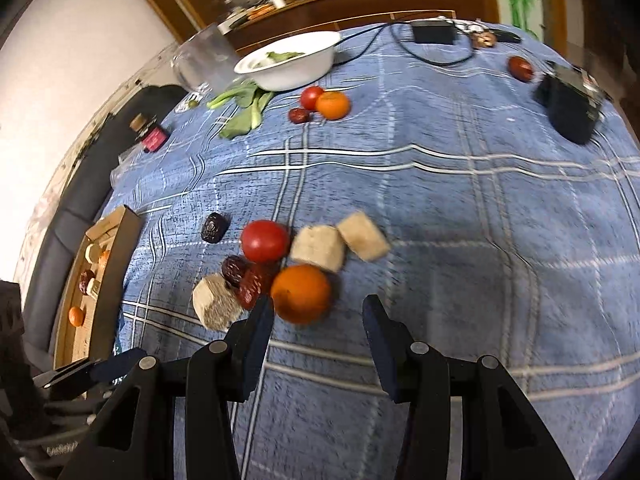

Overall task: Organize fruits
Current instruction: 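Grasp a mandarin orange with the right tool while the left tool grasps a beige cube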

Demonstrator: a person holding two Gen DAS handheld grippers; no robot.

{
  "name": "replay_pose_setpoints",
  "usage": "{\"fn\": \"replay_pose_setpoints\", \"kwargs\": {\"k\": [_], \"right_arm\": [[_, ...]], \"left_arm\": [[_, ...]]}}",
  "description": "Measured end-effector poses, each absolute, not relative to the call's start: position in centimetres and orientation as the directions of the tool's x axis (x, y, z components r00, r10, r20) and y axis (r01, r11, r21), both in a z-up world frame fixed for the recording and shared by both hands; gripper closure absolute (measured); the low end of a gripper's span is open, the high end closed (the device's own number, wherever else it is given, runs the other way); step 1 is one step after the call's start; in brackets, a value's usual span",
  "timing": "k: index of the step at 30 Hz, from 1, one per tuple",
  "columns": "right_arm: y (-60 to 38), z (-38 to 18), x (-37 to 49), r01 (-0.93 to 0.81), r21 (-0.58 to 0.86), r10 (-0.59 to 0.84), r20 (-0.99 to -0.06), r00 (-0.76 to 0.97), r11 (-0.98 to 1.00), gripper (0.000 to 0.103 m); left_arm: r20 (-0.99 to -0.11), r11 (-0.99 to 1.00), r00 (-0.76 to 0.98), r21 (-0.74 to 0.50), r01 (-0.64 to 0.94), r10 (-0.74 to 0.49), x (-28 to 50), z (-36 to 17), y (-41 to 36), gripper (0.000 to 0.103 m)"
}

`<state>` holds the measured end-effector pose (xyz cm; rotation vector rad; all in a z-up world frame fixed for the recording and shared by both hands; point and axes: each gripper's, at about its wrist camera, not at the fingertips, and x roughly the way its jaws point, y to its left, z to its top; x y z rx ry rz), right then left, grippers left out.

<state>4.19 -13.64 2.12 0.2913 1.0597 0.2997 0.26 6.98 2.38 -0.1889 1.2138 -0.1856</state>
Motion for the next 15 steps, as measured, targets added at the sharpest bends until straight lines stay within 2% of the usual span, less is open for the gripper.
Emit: {"fn": "replay_pose_setpoints", "kwargs": {"k": [3,4,5,15], "right_arm": [[-12.7,2.0,4.7,-0.128,0.344,0.363,-0.811,0.459,0.93,0.053],[-12.4,2.0,4.8,-0.136,0.341,0.364,-0.811,0.458,0.93,0.057],[-12.3,1.9,4.9,-0.141,0.346,0.371,-0.813,0.448,0.928,0.068],[-15.8,2.2,2.7,-0.047,0.406,0.382,-0.806,0.452,0.913,0.068]], "left_arm": [[-0.911,0.971,0.34,-0.237,0.034,-0.234,0.8,2.3,7.1,0.046],[-0.91,0.972,0.344,-0.233,0.037,-0.231,1.0,2.3,6.9,0.046],[-0.909,0.973,0.349,-0.227,0.048,-0.229,1.4,2.3,6.6,0.046],[-0.894,0.95,0.357,-0.187,0.251,-0.271,5.0,1.5,1.1,0.047]]}}
